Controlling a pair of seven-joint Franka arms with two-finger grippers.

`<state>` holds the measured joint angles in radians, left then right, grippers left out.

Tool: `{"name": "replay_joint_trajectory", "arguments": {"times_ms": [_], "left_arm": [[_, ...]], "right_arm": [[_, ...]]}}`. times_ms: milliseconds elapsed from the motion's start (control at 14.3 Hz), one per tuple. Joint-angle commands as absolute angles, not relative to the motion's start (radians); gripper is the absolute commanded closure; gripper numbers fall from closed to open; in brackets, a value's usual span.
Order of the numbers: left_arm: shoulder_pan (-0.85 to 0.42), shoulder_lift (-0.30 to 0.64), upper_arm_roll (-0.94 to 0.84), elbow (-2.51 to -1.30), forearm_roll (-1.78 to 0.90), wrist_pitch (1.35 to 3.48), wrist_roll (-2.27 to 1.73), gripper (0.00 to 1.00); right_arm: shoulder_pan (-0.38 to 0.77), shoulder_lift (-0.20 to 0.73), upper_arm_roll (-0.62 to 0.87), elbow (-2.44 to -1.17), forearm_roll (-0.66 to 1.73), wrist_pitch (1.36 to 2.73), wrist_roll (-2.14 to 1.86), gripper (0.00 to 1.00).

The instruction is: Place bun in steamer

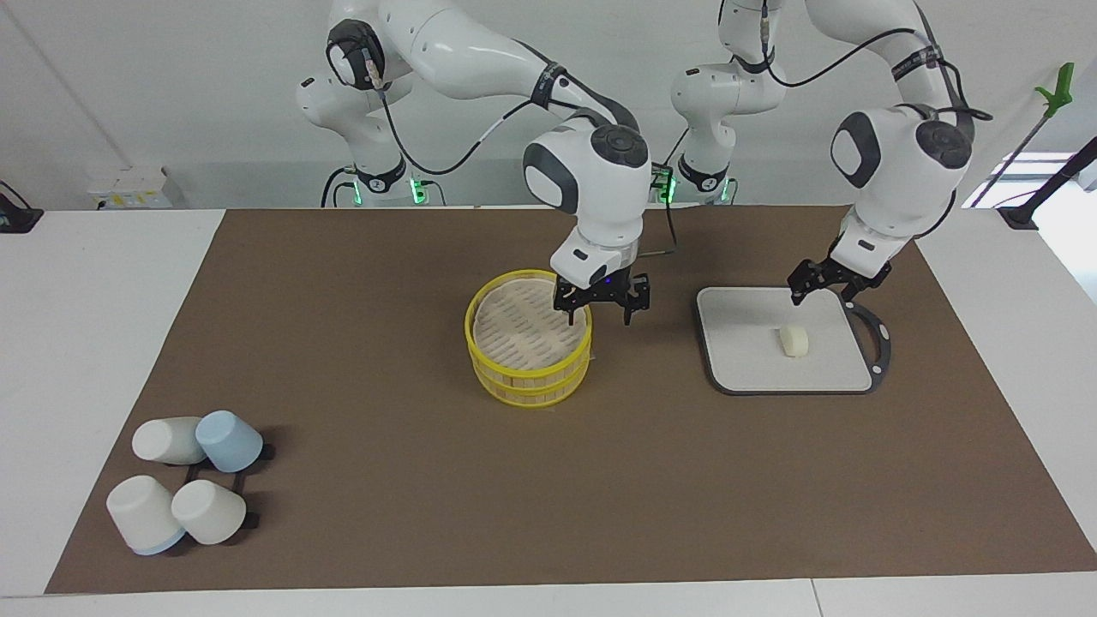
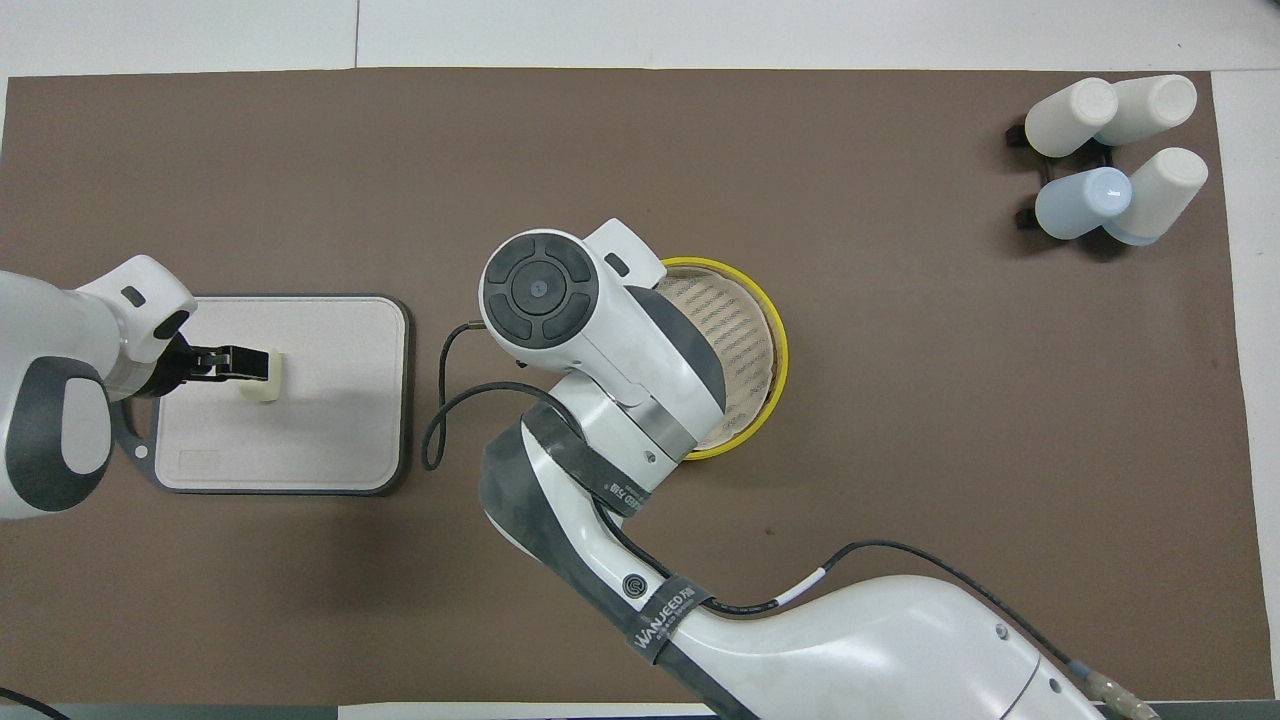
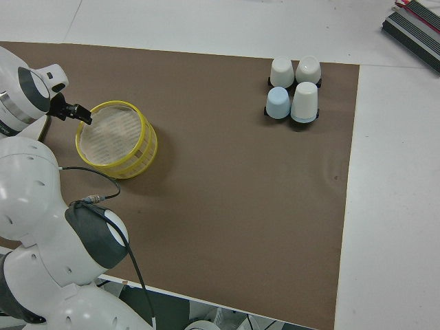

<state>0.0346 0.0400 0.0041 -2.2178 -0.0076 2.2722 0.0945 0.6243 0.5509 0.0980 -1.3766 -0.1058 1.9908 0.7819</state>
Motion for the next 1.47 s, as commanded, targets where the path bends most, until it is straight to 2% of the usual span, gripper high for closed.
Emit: {"name": "replay_joint_trajectory", "arguments": {"times_ms": [0, 70, 210, 280, 350, 420, 490, 561, 631, 771, 1051, 1261, 1401], "left_arm": [[0.043, 0.064, -0.002, -2.290, 0.002, 2.410, 0.115, 0.00], [0.038, 0.077, -0.002, -2.293, 0.002, 2.419, 0.114, 0.00], [0.038, 0.081, -0.002, -2.295, 0.002, 2.422, 0.113, 0.00], [0.037, 0.084, -0.002, -2.295, 0.002, 2.425, 0.114, 0.00], [0.035, 0.089, -0.002, -2.295, 0.002, 2.439, 0.112, 0.10], [0.032, 0.109, -0.002, -2.295, 0.002, 2.456, 0.110, 0.25], [0.032, 0.118, -0.002, -2.296, 0.000, 2.474, 0.109, 0.48], [0.031, 0.121, -0.002, -2.296, 0.002, 2.479, 0.109, 0.62], [0.032, 0.121, -0.002, -2.295, 0.002, 2.473, 0.110, 0.68], [0.034, 0.121, -0.002, -2.284, 0.002, 2.461, 0.109, 0.68], [0.031, 0.121, -0.002, -2.191, -0.002, 2.321, 0.106, 0.68], [0.029, 0.117, -0.006, -2.081, -0.027, 2.167, 0.097, 0.68], [0.028, 0.120, -0.011, -1.929, -0.043, 1.983, 0.060, 0.68]], "right_arm": [[0.618, 0.450, 0.104, -1.535, -0.112, 2.043, 0.782, 0.00], [0.620, 0.448, 0.107, -1.537, -0.110, 2.040, 0.784, 0.14], [0.623, 0.439, 0.112, -1.563, -0.109, 2.051, 0.784, 0.32], [0.635, 0.431, 0.112, -1.583, -0.109, 2.068, 0.784, 0.37], [0.637, 0.428, 0.112, -1.598, -0.109, 2.083, 0.785, 0.40], [0.640, 0.420, 0.112, -1.615, -0.109, 2.091, 0.784, 0.43], [0.640, 0.417, 0.112, -1.626, -0.109, 2.100, 0.784, 0.45], [0.640, 0.414, 0.112, -1.638, -0.109, 2.106, 0.784, 0.46], [0.640, 0.410, 0.112, -1.641, -0.109, 2.106, 0.784, 0.59], [0.637, 0.411, 0.112, -1.640, -0.109, 2.099, 0.781, 1.00], [0.627, 0.414, 0.112, -1.609, -0.109, 2.056, 0.721, 1.00], [0.612, 0.454, 0.110, -1.418, -0.107, 1.851, 0.658, 1.00], [0.559, 0.457, 0.110, -1.321, -0.095, 1.742, 0.562, 1.00]]}}
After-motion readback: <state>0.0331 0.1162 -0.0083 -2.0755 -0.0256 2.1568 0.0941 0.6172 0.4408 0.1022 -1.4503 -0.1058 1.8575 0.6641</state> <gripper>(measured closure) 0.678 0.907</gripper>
